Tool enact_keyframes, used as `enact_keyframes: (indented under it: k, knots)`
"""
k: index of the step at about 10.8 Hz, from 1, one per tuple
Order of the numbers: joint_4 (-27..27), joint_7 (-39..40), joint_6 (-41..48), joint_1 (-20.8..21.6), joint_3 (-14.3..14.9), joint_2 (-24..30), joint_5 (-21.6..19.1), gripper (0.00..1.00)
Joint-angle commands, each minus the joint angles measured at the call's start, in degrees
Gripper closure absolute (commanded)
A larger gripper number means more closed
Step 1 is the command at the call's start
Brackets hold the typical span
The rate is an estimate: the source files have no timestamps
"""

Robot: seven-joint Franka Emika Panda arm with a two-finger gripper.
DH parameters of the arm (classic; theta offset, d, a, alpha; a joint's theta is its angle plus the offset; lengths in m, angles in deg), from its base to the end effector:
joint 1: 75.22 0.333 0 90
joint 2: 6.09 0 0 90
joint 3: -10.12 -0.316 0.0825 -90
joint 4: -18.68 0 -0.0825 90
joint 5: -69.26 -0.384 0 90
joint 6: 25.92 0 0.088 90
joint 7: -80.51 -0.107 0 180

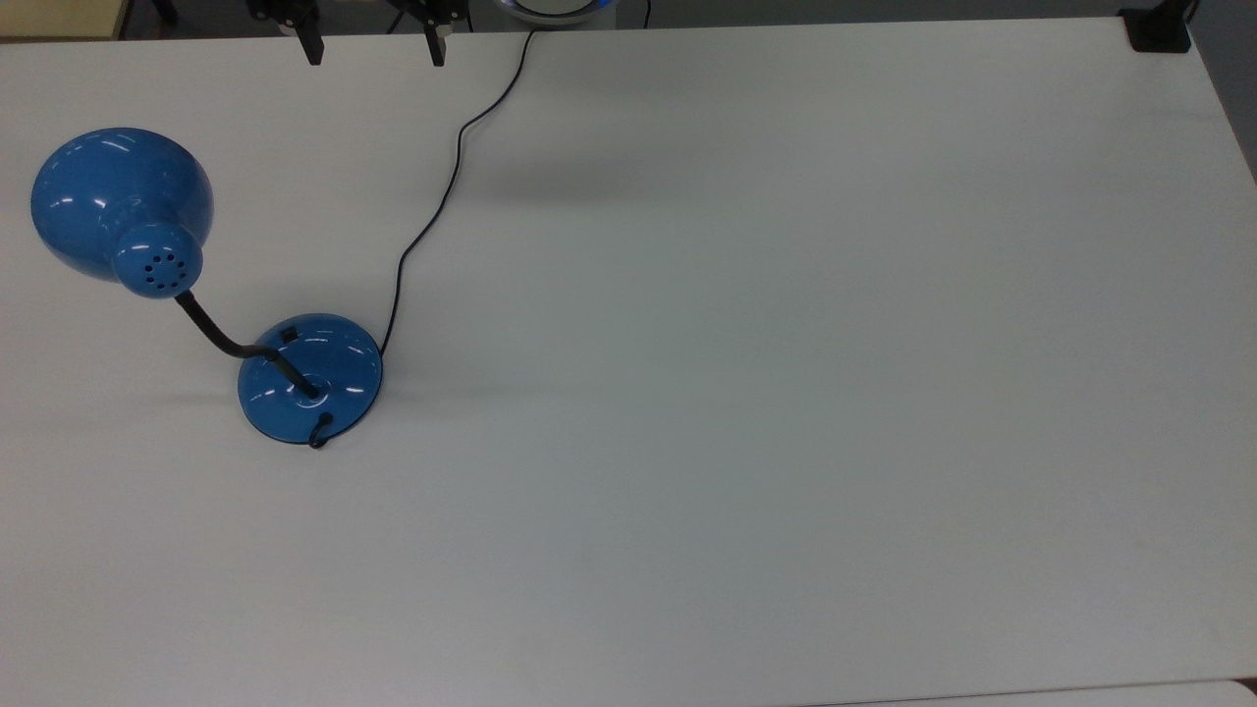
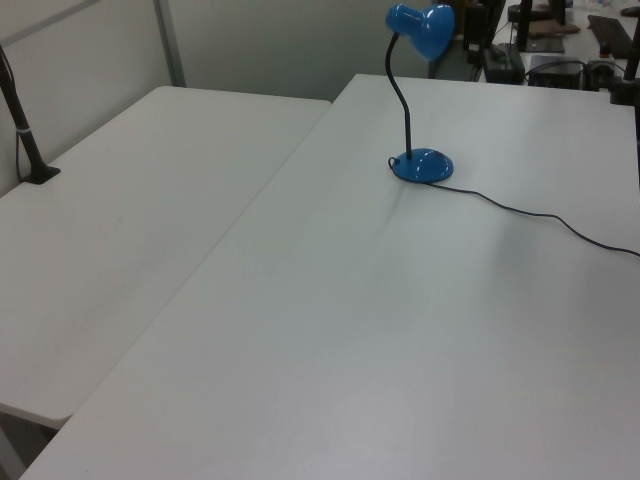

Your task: Turn on the lamp

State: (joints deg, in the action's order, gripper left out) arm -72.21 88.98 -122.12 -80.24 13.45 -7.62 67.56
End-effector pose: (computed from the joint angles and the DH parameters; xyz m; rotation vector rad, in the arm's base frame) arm 0.5673 -0.0799 0.6120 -3.1216 0.0001 -0.1084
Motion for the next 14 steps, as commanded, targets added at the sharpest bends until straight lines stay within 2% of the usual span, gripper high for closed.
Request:
enact_keyframes:
  k: [1,9,11,13,14]
  knots:
    - [-0.52,-1.26,1.19,0.11,-0.43,0.74,0.92,0.0]
    - [-0.52,0.66,3.91,-0.51,-0.25,1.09,0.92,0.0]
    - [-0.96,11.42,4.18,-1.56,0.27,1.09,1.09,0.0]
    - [-1.75,21.53,4.18,-4.1,0.36,1.0,1.18,0.0]
    - [-3.06,25.77,3.92,-5.94,0.36,0.92,2.57,0.0]
